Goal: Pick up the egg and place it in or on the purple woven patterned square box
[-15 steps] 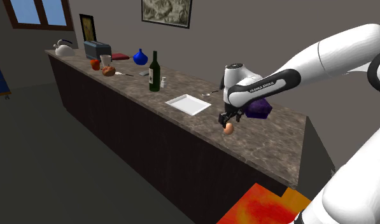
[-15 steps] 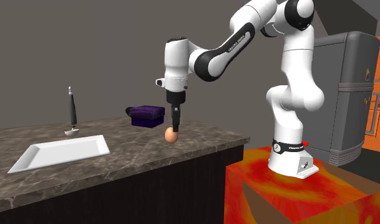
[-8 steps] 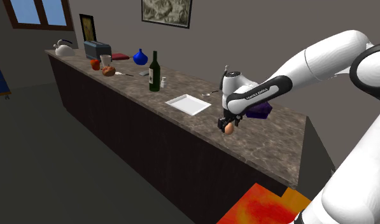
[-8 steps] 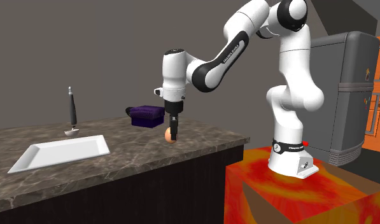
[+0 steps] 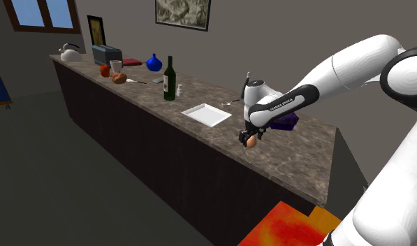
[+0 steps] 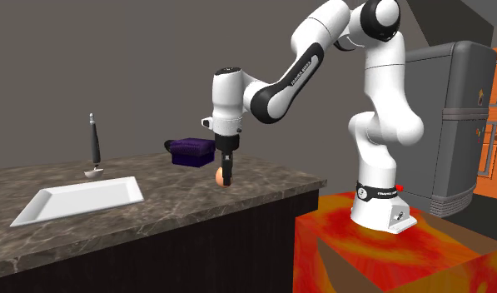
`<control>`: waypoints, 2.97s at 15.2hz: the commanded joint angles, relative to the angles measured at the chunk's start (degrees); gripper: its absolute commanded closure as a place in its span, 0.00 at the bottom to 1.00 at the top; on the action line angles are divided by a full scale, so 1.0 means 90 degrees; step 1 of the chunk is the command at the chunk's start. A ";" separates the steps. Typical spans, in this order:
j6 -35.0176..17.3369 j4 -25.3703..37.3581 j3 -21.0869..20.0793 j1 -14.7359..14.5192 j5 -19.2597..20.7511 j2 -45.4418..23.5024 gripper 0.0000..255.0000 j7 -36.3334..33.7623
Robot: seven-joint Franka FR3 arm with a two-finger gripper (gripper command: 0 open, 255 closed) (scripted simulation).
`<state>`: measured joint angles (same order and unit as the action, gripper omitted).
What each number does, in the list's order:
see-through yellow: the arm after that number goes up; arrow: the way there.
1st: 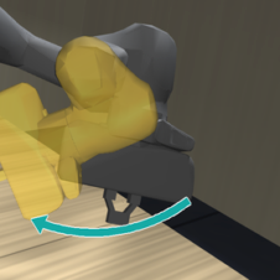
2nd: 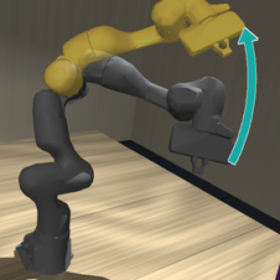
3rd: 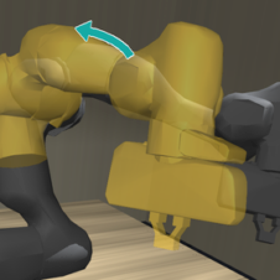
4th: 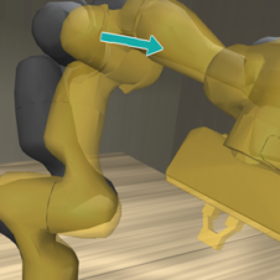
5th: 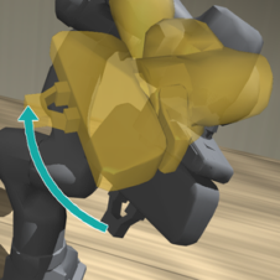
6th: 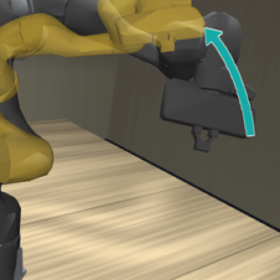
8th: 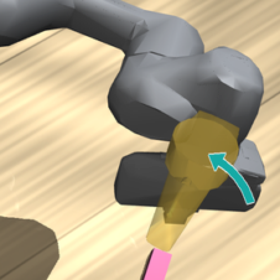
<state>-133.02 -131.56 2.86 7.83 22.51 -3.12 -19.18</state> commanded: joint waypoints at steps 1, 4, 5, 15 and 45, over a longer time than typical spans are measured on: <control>0.0000 0.0000 0.0000 0.0000 0.0000 0.0000 1.00 0.0000; 0.0000 0.0000 0.0000 0.0000 0.0000 0.0000 1.00 0.0000; 0.0000 0.0000 0.0000 0.0000 0.0000 0.0000 1.00 0.0000; 0.0393 0.0136 -0.0020 -0.0014 -0.0119 0.0274 1.00 0.0162; 0.2808 0.1679 -0.0100 -0.0101 -0.0551 0.1232 1.00 0.0931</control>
<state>-108.49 -117.00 2.01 6.96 17.63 7.78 -10.95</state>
